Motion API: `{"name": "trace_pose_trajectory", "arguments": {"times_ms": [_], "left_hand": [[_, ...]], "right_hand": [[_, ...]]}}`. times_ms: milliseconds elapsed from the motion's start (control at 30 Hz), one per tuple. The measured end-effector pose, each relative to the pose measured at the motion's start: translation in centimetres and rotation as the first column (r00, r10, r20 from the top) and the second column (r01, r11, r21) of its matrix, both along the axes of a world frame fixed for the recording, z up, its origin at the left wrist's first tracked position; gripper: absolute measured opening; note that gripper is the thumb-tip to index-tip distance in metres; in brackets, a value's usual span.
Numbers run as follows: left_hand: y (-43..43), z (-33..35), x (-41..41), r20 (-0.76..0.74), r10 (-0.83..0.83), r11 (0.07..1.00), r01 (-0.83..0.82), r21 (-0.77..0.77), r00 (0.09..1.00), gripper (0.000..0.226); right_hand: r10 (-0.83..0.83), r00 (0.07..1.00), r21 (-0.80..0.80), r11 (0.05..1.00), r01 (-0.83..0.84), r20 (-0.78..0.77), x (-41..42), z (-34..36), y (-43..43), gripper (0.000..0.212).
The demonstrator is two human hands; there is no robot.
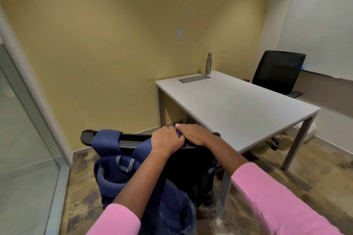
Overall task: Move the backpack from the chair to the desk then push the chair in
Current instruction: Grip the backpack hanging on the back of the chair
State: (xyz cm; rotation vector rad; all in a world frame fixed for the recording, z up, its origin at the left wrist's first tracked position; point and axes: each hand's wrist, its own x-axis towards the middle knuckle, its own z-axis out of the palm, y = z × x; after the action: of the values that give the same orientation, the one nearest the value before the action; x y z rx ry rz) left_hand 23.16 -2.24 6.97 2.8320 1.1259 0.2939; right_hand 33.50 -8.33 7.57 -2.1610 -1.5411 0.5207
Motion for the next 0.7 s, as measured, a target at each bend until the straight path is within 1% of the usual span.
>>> {"name": "trace_pose_trajectory", "arguments": {"times_ms": [67, 133, 200, 300, 400, 467, 533, 600, 700], "left_hand": [[0.0, -0.1, 0.0, 0.016, -0.004, 1.0, 0.004, 0.012, 1.0, 0.046], [0.0, -0.3, -0.2, 0.032, -0.009, 0.999, 0.008, 0.036, 0.999, 0.047], [-0.1, -0.6, -0.4, 0.027, -0.009, 0.997, 0.007, 0.074, 1.0, 0.05], [-0.1, -0.7, -0.4, 0.028, 0.008, 0.997, -0.011, 0.082, 1.0, 0.053], [-0.2, -0.4, -0.5, 0.038, 0.013, 0.996, -0.016, 0.087, 0.999, 0.051], [-0.5, -0.4, -0.6, 0.038, 0.012, 0.995, -0.016, 0.097, 0.999, 0.051], [-0.9, -0.4, -0.6, 0.046, 0.003, 0.996, -0.007, 0.092, 0.999, 0.052], [-1.3, -0.3, -0.5, 0.059, -0.014, 0.997, 0.01, 0.073, 0.998, 0.056], [-1.9, -0.1, 0.0, 0.055, -0.028, 0.999, 0.025, 0.047, 0.998, 0.066]], "right_hand": [[0.01, 1.0, -0.071, 0.997, -0.012, -0.021, 0.6, 0.0, 0.9, 0.054], [0.011, 0.997, -0.152, 0.988, -0.023, -0.078, 1.4, -0.1, 2.2, 0.06], [0.04, 0.989, -0.226, 0.971, -0.072, -0.145, 1.9, -0.3, 3.3, 0.064], [0.11, 0.964, -0.286, 0.941, -0.179, -0.242, 2.9, -0.6, 4.6, 0.063], [0.16, 0.963, -0.318, 0.921, -0.224, -0.215, 4.4, -0.8, 5.0, 0.058], [0.176, 0.971, -0.295, 0.93, -0.218, -0.164, 5.1, -1.0, 4.9, 0.051], [0.171, 0.981, -0.224, 0.957, -0.187, -0.088, 5.7, -1.1, 4.6, 0.051], [0.162, 0.987, -0.153, 0.975, -0.163, -0.022, 6.3, -1.0, 4.2, 0.052], [0.171, 0.984, -0.064, 0.984, -0.168, 0.047, 7.3, -0.7, 3.1, 0.048]]}}
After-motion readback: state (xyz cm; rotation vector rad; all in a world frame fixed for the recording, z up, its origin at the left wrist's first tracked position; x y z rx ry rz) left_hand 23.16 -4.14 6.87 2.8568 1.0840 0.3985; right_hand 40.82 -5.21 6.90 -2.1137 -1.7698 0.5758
